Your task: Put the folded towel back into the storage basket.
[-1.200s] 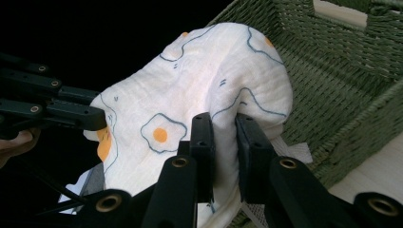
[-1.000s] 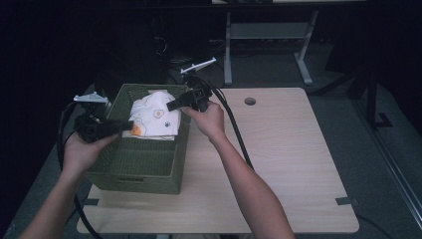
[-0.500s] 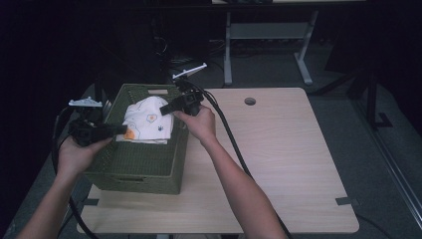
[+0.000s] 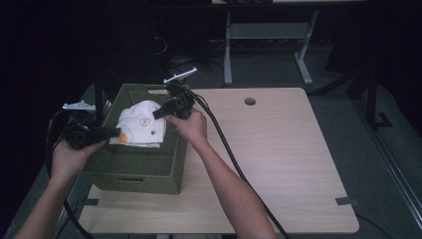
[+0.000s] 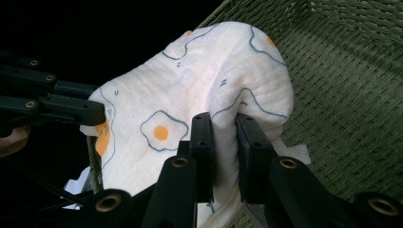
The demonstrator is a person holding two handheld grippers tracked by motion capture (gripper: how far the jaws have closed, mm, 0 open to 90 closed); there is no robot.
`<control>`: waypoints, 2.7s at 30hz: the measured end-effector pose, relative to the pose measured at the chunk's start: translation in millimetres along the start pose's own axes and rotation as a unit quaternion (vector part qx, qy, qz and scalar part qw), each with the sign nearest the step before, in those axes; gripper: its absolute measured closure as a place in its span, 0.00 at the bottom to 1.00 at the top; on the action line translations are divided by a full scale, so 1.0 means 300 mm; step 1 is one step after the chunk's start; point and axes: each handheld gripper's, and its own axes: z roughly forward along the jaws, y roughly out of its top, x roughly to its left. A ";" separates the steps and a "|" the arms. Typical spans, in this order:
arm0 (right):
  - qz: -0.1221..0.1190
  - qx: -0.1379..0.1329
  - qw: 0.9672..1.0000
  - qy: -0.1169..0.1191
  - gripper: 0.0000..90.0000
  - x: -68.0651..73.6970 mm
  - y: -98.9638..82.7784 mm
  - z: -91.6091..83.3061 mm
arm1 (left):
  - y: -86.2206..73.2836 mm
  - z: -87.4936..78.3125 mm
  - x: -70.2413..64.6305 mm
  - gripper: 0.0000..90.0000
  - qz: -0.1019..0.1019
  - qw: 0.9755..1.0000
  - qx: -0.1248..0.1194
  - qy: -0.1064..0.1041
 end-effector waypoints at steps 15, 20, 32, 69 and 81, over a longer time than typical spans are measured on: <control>0.001 0.009 1.000 -0.004 0.87 -0.010 -0.010 0.073 | -0.041 0.036 0.035 0.91 -0.005 1.000 0.020 0.010; 0.005 0.013 1.000 -0.005 0.87 -0.019 -0.019 0.106 | -0.055 0.045 0.045 0.91 -0.007 1.000 0.026 0.013; 0.015 0.021 1.000 -0.008 0.87 -0.048 -0.054 0.138 | -0.076 0.082 0.053 0.91 -0.012 0.999 0.038 0.009; 0.018 0.001 0.999 -0.030 0.66 -0.066 -0.097 0.062 | -0.091 0.143 0.037 0.74 -0.014 0.999 0.047 0.011; 0.017 -0.024 0.999 -0.028 0.64 -0.083 -0.105 -0.075 | -0.050 0.139 -0.020 0.70 -0.013 1.000 0.021 -0.011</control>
